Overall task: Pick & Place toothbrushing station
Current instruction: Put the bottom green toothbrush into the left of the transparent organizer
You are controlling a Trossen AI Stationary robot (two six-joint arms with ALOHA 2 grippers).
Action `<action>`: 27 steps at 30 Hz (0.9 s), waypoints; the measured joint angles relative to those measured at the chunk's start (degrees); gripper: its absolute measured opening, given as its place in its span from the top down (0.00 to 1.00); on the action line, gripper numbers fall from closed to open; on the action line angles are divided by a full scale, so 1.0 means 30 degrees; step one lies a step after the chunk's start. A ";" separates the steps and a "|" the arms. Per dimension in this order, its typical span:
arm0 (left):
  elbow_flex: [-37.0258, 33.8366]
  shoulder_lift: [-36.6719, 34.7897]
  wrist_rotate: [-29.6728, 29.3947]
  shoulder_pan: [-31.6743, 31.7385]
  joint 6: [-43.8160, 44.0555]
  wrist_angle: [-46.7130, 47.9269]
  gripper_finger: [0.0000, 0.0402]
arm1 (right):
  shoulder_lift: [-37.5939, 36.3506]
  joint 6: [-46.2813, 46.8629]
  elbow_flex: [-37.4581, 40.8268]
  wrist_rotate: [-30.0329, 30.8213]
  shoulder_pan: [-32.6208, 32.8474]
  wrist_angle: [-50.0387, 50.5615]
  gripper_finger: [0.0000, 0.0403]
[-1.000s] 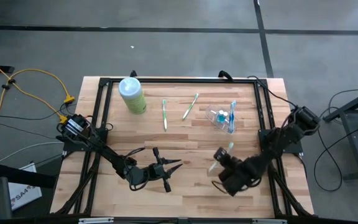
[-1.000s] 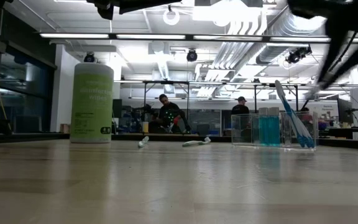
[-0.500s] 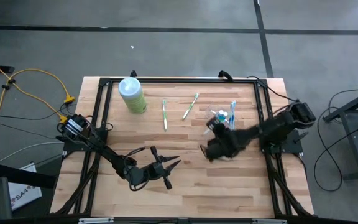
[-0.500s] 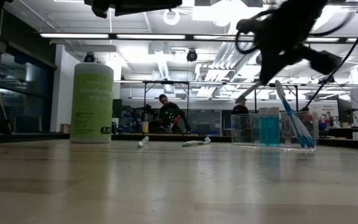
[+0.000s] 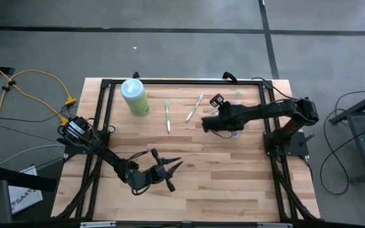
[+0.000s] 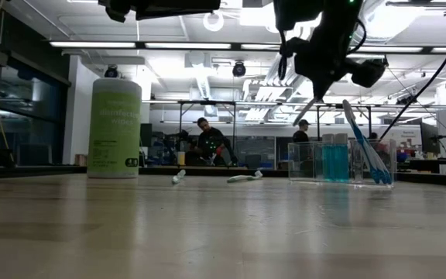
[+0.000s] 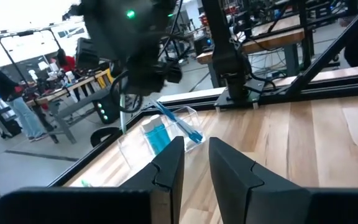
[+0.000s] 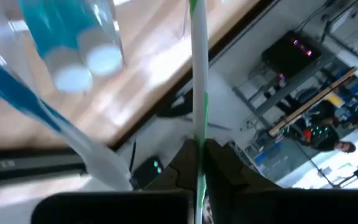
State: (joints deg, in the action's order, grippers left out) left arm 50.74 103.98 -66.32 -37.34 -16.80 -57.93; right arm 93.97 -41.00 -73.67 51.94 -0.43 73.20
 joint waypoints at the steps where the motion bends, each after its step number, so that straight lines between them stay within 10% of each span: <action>1: 0.0000 0.0000 -0.0007 0.0000 -0.0151 0.0000 0.83 | 0.0000 -0.0276 0.0000 0.0100 -0.0313 0.0082 0.99; 27: 0.0000 0.0000 -0.0503 0.0130 -0.1470 -0.0203 0.83 | 0.3154 -0.5374 0.0000 -0.1173 -0.2373 -0.0873 0.99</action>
State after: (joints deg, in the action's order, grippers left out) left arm 50.74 103.98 -67.83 -36.95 -21.21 -58.54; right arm 103.44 -57.12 -73.67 48.43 -7.55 70.58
